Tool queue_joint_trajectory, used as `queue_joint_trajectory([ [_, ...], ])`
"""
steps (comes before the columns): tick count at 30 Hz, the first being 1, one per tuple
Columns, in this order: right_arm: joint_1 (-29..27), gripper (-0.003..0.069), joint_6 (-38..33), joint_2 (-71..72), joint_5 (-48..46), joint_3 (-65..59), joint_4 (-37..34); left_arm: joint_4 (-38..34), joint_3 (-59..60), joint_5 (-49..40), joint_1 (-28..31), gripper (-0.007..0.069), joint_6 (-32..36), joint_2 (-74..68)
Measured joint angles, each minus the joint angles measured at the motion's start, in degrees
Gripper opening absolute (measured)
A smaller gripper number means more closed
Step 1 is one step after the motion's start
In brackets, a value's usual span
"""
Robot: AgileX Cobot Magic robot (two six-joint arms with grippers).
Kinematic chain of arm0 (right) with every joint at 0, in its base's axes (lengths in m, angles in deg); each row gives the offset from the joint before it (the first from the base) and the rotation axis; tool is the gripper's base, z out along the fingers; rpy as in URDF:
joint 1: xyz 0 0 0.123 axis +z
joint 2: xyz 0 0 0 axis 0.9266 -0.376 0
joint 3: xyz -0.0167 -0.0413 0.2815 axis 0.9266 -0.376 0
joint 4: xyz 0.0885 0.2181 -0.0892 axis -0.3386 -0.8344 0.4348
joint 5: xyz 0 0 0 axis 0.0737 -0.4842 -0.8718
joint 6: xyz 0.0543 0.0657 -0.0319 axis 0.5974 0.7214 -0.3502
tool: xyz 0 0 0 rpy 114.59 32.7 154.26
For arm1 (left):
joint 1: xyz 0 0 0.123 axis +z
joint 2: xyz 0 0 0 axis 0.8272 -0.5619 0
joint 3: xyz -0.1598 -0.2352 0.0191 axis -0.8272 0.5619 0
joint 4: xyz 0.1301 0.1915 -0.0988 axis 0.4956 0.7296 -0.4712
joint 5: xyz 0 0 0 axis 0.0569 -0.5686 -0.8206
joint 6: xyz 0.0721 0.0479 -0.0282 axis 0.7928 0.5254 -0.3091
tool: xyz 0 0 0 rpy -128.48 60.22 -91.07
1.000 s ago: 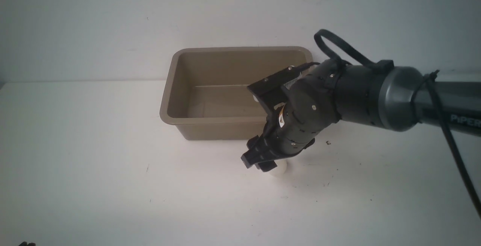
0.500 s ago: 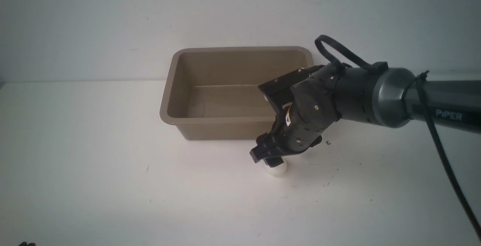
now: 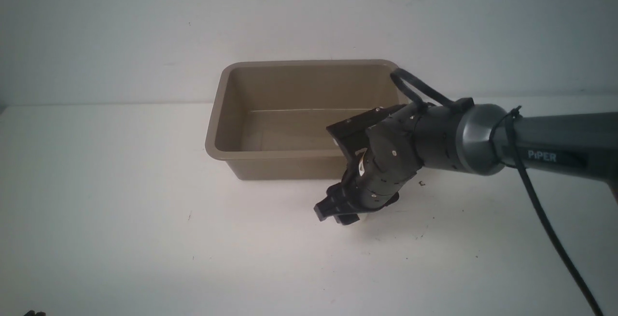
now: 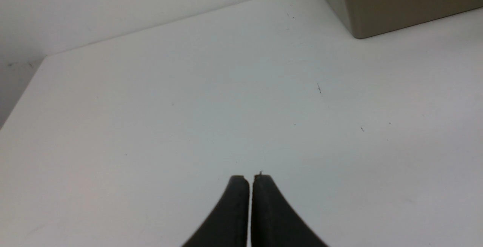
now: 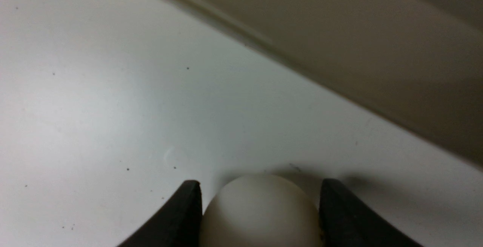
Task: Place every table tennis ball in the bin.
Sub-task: Use the right arm to clamp the table tennis ball closest to it, then use the right arm to put the table tennis ball into the box
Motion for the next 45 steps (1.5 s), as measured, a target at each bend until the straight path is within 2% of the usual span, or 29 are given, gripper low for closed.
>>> queue_joint_trajectory([
  [5, 1.5, 0.036, -3.5, 0.3, -2.3, 0.0, -0.7, 0.0, 0.0, 0.0, 0.0, -0.0004, 0.0, 0.0],
  [9, 6.6, 0.036, -7.7, 3.5, -3.2, 0.7, -1.1, 0.0, 0.0, 0.0, 0.0, -0.0004, 0.0, 0.0],
  [12, 8.8, 0.036, -6.8, 6.9, -1.5, 5.3, 1.2, 0.0, 0.0, 0.0, 0.0, -0.0004, 0.0, 0.0],
  [14, 8.5, 0.036, -5.1, 7.9, -0.6, 9.1, 3.4, 0.0, 0.0, 0.0, 0.0, -0.0004, 0.0, 0.0],
  [16, 5.8, 0.036, -1.2, 8.2, 0.6, 16.2, 8.2, 0.0, 0.0, 0.0, 0.0, -0.0004, 0.0, 0.0],
  [19, 1.7, 0.036, 1.4, 6.5, 0.3, 21.4, 11.1, 0.0, 0.0, 0.0, 0.0, -0.0004, 0.0, 0.0],
  [25, -3.6, 0.036, 0.3, -0.8, -1.3, 24.6, 12.2, 0.0, 0.0, 0.0, 0.0, -0.0004, 0.0, 0.0],
  [32, -3.7, 0.0367, -2.8, -7.2, -1.5, 24.7, 10.8, 0.0, 0.0, 0.0, 0.0, -0.0004, 0.0, 0.0],
  [39, -3.7, 0.0481, 2.8, -9.1, -2.9, 24.7, 10.7, 0.0, 0.0, 0.0, 0.0, -0.0004, 0.0, 0.0],
  [42, -3.7, 0.0475, 2.8, -8.6, -2.6, 24.7, 10.7, 0.0, 0.0, 0.0, 0.0, -0.0004, 0.0, 0.0],
  [44, -3.4, 0.0447, 1.3, -7.4, -2.4, 24.7, 10.9, 0.0, 0.0, 0.0, 0.0, -0.0004, 0.0, 0.0],
  [45, -2.8, 0.039, -0.3, -5.3, -2.4, 24.6, 11.8, 0.0, 0.0, 0.0, 0.0, -0.0004, 0.0, 0.0],
])
